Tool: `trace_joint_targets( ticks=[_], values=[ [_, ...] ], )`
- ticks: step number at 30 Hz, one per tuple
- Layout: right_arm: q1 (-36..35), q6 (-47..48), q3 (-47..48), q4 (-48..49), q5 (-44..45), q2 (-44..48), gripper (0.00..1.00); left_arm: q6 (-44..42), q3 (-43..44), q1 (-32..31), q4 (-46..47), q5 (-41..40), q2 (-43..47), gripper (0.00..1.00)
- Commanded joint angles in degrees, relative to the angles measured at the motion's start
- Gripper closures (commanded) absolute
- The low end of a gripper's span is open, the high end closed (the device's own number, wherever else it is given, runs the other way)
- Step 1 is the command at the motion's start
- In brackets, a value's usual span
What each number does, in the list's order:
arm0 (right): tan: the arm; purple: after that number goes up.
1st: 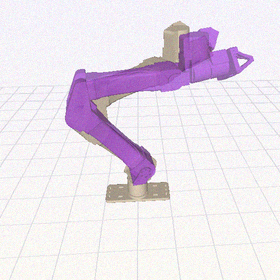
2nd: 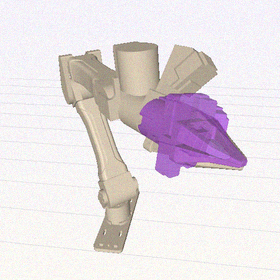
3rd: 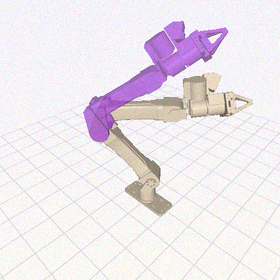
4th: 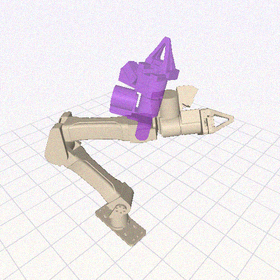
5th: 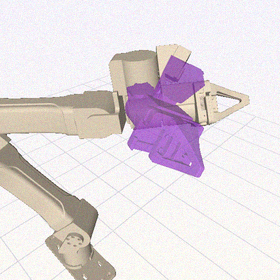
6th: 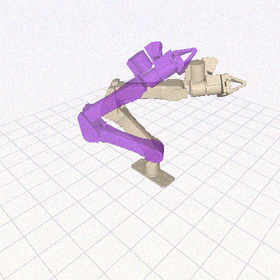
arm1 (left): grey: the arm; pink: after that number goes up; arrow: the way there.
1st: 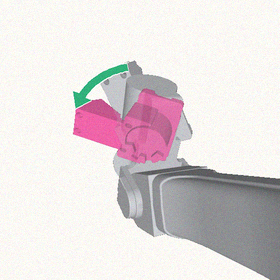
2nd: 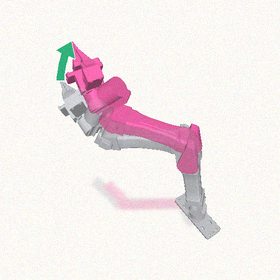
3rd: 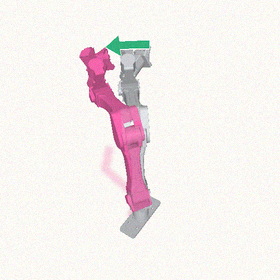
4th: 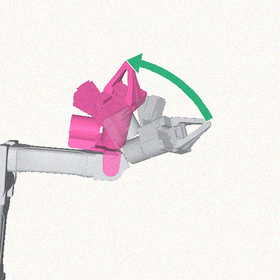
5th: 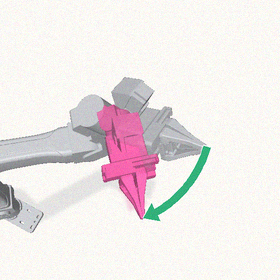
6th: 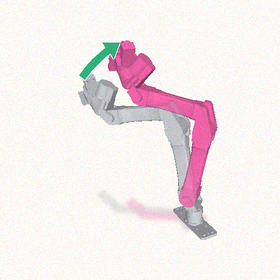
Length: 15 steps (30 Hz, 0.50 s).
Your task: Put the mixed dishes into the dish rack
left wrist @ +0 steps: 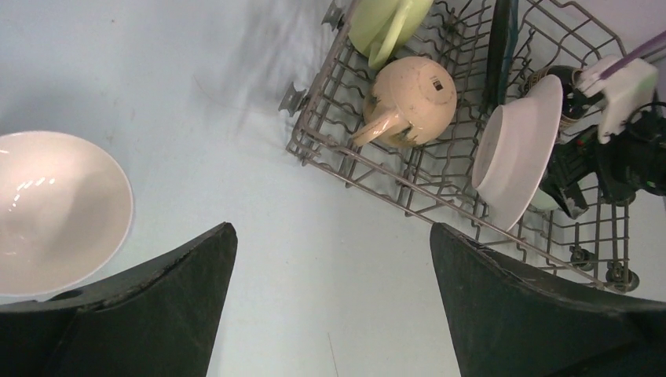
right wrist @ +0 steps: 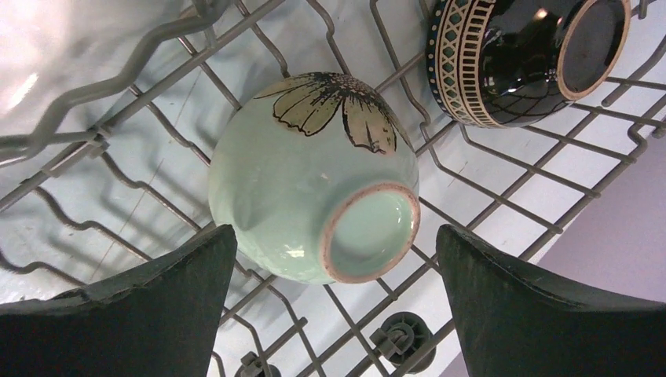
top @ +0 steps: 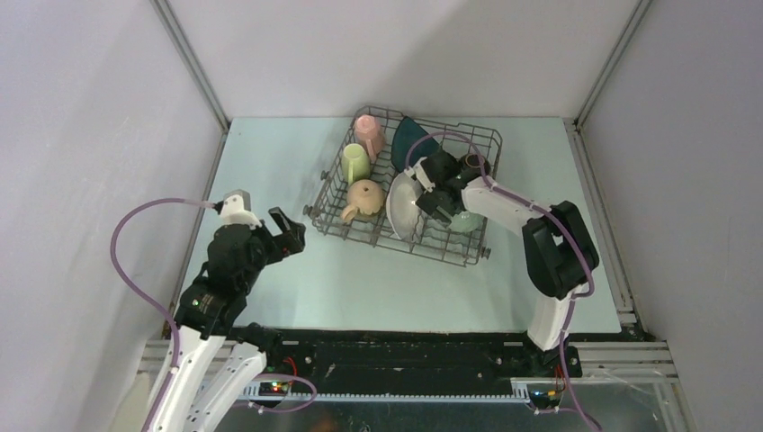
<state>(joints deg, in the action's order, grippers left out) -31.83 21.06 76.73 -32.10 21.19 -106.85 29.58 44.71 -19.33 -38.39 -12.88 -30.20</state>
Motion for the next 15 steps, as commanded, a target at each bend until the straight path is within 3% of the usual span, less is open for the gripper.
trace_joint_targets(
  ticks=[1,8,15],
  values=[
    [0.88,-1.63,0.49,0.16,-4.55,5.58,0.00,2.32,-0.84,1.28,0.83,2.03,0.91,0.00],
    [1.48,-5.15,-3.23,4.04,-8.72,15.05,0.00,8.49,-2.67,4.26,-0.48,-2.87,-0.88,0.04],
    [0.21,-8.90,-9.92,11.23,-10.67,27.07,0.00,13.03,-4.51,17.77,-1.68,-4.22,-8.78,0.12]
  ],
)
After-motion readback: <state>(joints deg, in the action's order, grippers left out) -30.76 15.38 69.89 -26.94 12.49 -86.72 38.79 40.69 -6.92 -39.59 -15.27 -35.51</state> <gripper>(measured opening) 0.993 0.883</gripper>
